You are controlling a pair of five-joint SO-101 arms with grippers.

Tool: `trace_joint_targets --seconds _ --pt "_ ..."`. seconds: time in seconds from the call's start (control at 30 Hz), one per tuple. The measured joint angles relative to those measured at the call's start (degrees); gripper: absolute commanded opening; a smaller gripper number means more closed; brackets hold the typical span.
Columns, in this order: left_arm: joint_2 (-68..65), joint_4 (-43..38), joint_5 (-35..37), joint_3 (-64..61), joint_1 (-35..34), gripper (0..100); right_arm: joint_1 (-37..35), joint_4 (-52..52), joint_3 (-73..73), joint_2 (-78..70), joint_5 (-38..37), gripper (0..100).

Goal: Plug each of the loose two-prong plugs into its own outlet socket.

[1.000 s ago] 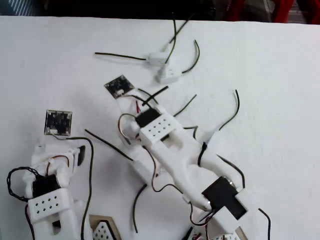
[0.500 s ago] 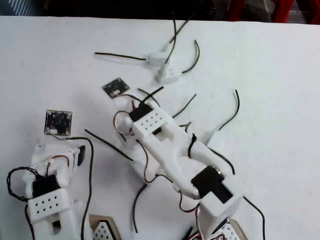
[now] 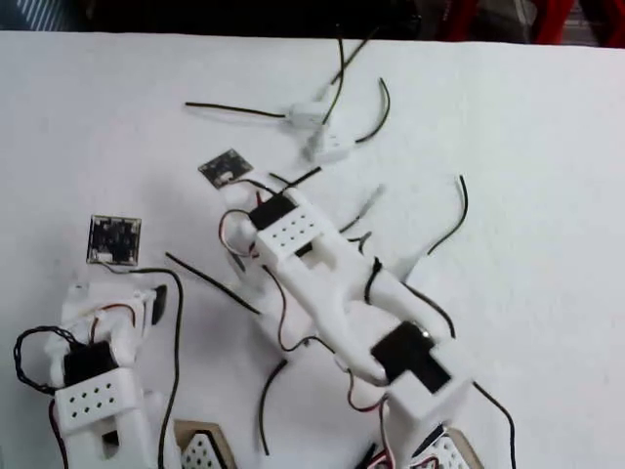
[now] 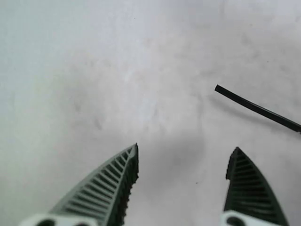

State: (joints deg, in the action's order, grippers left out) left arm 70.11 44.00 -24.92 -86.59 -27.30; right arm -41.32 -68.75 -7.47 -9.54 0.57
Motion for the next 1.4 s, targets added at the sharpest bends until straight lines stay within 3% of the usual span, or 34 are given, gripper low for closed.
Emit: trace_joint_targets --seconds 0.4,0.8,0.9,1.0,1.4 --pt "0.0 0.0 0.0 0.0 0.0 30 6.86 -1.32 8.35 10.81 -6.95 1.6" --pt "0.0 0.0 0.0 0.0 0.0 30 19.34 20.92 8.35 -1.23 -9.58 2.2" --pt "0.0 0.0 0.0 0.0 0.0 30 21.01 21.45 8.53 -5.1 -9.58 10.3" --pt "0.0 0.0 0.0 0.0 0.0 30 21.71 18.11 12.92 -7.21 -9.58 18.0" --pt "0.0 0.0 0.0 0.0 0.0 30 21.89 -18.73 29.01 -6.15 -9.67 10.4"
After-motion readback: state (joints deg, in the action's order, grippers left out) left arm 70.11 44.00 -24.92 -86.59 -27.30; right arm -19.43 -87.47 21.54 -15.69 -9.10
